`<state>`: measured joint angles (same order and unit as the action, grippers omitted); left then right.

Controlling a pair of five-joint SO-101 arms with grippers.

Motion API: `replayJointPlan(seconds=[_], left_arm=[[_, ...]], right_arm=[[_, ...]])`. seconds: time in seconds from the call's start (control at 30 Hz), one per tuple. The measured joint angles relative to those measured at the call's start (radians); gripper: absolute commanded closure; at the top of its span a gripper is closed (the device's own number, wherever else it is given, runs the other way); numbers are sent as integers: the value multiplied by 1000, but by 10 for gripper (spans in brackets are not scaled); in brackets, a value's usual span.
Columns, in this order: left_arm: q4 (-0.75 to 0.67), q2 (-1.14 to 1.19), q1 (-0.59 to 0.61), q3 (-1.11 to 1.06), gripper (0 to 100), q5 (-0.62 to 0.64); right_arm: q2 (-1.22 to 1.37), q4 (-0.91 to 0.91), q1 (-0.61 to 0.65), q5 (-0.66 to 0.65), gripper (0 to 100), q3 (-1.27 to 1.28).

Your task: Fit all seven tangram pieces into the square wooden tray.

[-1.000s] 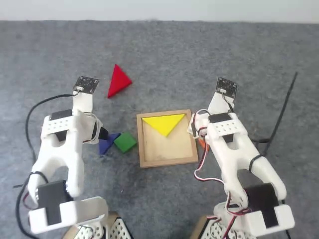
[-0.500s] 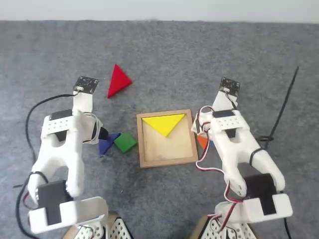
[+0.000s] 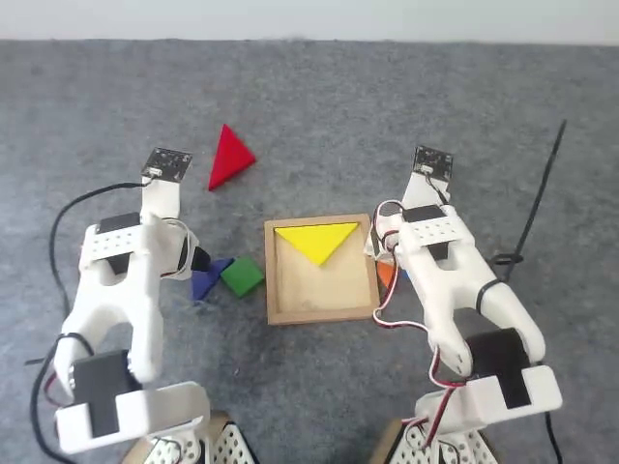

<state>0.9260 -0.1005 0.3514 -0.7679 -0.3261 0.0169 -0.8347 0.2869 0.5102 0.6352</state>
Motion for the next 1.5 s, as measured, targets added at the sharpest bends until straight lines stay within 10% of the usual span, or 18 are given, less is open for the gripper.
replayJointPlan(seconds=[1.5], left_arm=[[0, 0, 0, 0, 758, 0]], right_arm=[[-63, -170, 3, -147, 991, -15]])
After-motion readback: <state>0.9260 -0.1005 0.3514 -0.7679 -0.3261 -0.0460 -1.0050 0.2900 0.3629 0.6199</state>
